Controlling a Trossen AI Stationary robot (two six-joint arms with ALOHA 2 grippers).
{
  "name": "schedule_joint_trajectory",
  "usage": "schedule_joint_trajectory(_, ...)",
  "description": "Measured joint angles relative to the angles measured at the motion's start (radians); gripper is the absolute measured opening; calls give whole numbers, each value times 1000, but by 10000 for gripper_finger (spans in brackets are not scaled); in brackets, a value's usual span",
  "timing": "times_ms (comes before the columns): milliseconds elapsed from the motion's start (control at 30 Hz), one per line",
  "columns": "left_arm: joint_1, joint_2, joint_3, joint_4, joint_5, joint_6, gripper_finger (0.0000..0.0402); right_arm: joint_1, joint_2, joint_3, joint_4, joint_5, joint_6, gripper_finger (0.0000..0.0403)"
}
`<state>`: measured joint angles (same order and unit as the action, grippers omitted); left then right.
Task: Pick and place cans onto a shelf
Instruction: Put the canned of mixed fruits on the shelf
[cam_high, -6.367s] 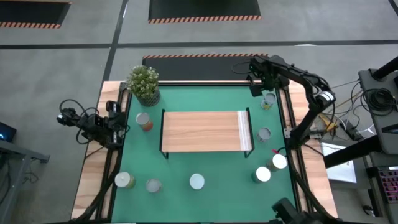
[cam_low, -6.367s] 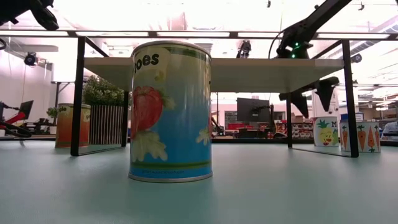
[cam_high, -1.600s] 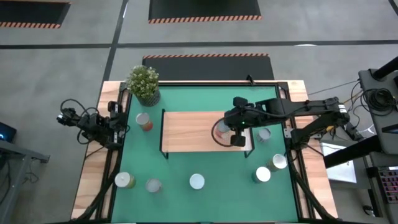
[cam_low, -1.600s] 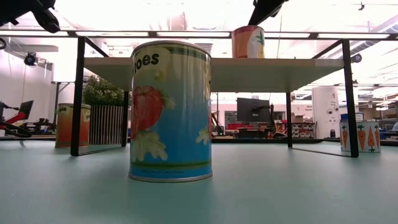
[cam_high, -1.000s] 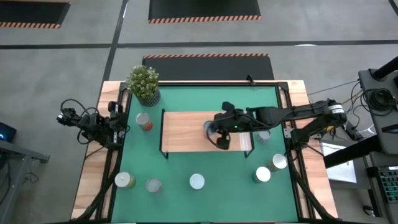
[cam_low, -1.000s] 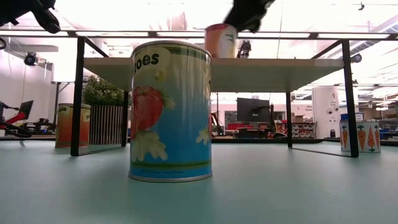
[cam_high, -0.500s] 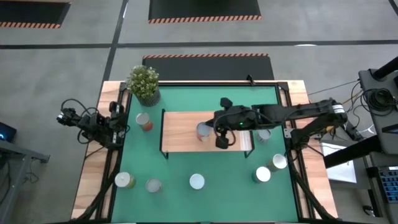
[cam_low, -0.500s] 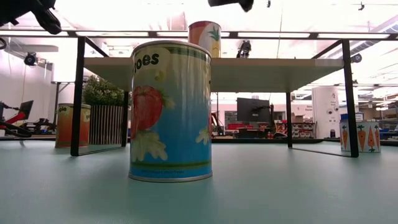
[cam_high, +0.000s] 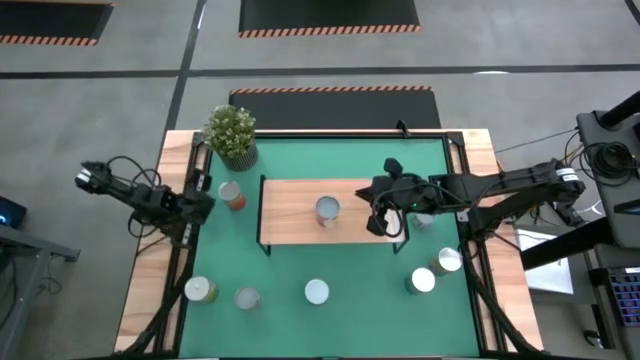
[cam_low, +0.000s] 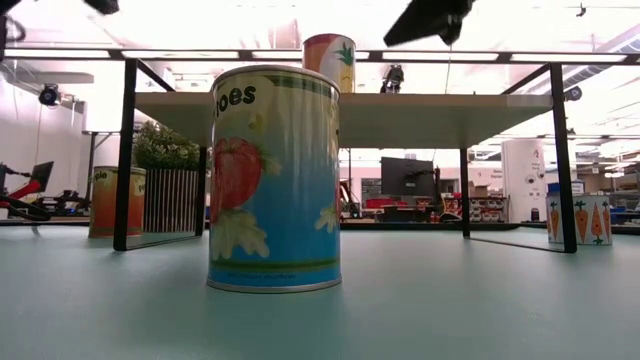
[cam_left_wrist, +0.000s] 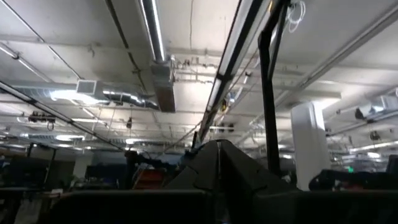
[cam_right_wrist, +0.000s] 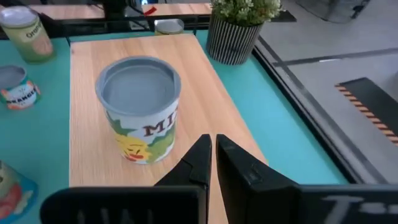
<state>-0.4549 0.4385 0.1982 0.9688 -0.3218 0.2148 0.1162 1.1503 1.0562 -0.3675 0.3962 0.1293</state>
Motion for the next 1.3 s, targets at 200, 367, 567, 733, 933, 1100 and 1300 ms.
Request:
schedule_joint_trajectory(200, 0, 274, 172, -100, -4, -70, 0, 0, -3, -140, 202, -3, 4, 13)
schedule_joint_trajectory(367, 0, 493, 356, -349, -59, -171, 0, 0, 31, -190, 315, -3, 0, 13)
schedule_joint_trajectory(567, 0, 748, 549, -573, -114, -274, 0, -1, 102, -199, 415, -2, -48, 13)
schedule_joint_trajectory(733, 2, 908, 703, -759, -196, -295, 0, -1, 162, -162, 433, -3, -65, 13)
schedule_joint_trajectory(933, 1, 995, 857, -987, -243, -336, 0, 6, 222, -121, 430, -47, -71, 13)
schedule_joint_trajectory(1100, -2, 988, 886, -1053, -248, -359, 0, 20, 264, -104, 426, -63, -35, 13)
schedule_joint_trajectory(1300, -3, 969, 877, -1129, -274, -392, 0, 31, 262, -101, 404, -57, -3, 13)
